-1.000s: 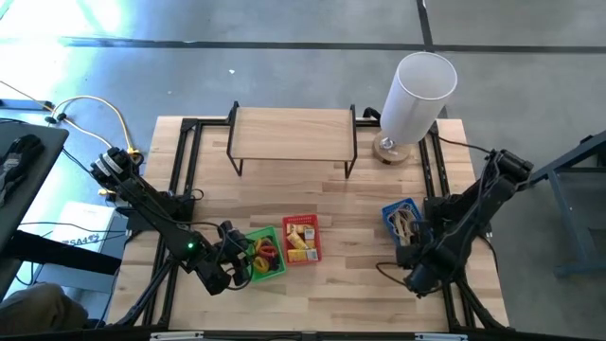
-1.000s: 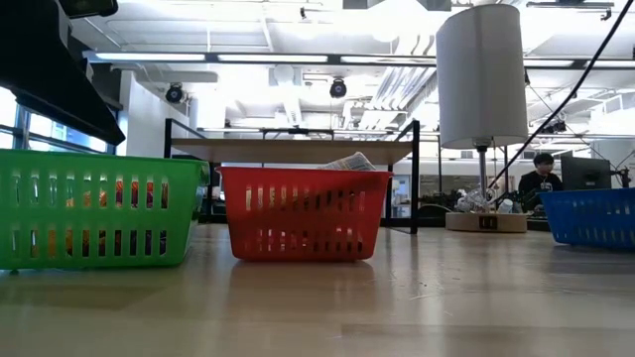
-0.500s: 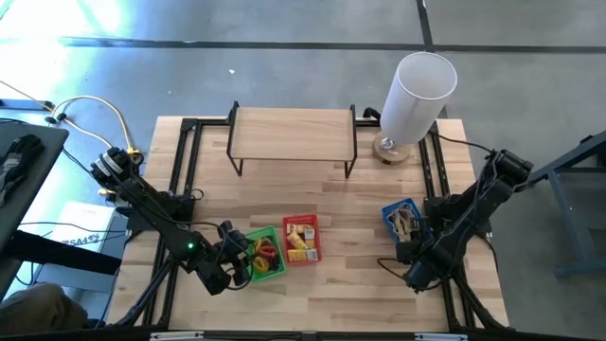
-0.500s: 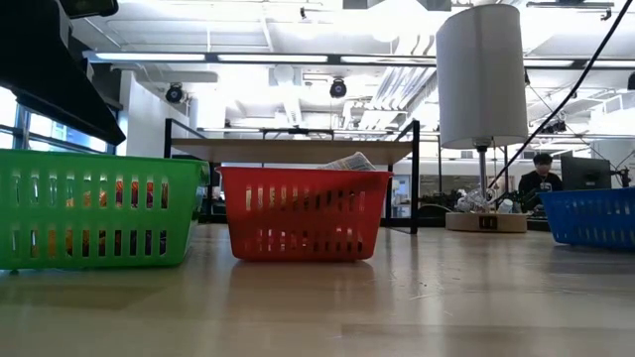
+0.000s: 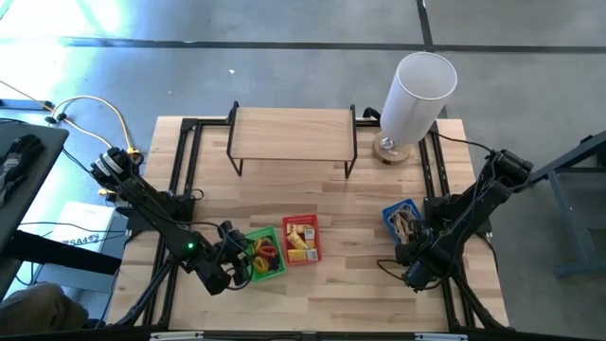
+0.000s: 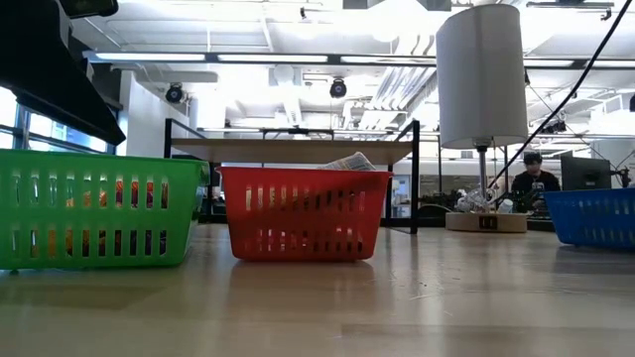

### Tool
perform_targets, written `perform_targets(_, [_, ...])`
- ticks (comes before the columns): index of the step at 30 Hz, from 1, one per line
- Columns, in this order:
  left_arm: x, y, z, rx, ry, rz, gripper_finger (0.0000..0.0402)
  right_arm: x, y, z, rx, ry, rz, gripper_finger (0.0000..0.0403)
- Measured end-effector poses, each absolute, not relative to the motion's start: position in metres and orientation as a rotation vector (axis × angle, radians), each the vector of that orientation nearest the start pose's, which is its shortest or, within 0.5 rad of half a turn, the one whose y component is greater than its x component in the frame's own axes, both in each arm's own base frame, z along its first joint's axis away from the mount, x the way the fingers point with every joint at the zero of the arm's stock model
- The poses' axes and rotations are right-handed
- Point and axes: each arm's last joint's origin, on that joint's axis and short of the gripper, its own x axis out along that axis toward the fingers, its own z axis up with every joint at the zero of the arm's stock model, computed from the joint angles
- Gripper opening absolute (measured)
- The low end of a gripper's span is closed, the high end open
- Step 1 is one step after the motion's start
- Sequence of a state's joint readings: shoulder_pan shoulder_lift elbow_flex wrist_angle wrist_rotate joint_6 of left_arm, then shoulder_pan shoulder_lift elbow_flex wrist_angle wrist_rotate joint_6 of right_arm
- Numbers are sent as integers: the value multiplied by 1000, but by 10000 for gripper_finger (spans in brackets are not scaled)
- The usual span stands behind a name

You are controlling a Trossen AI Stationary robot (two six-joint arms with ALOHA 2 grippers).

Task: Pick & Place Office Desk Supplies
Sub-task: Put the blue bin on the shelf

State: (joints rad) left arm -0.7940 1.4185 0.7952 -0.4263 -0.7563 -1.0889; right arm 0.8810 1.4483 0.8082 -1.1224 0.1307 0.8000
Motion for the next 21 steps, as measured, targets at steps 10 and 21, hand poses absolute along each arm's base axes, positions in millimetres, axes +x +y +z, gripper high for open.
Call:
perform_targets(10, [195,-170,193,-304,646,352,200,134,154,172,-224,1609,-63,8])
perform_targets(21, [195,-170,193,-304,646,352,200,150,155,187,-170,1575,-65,4])
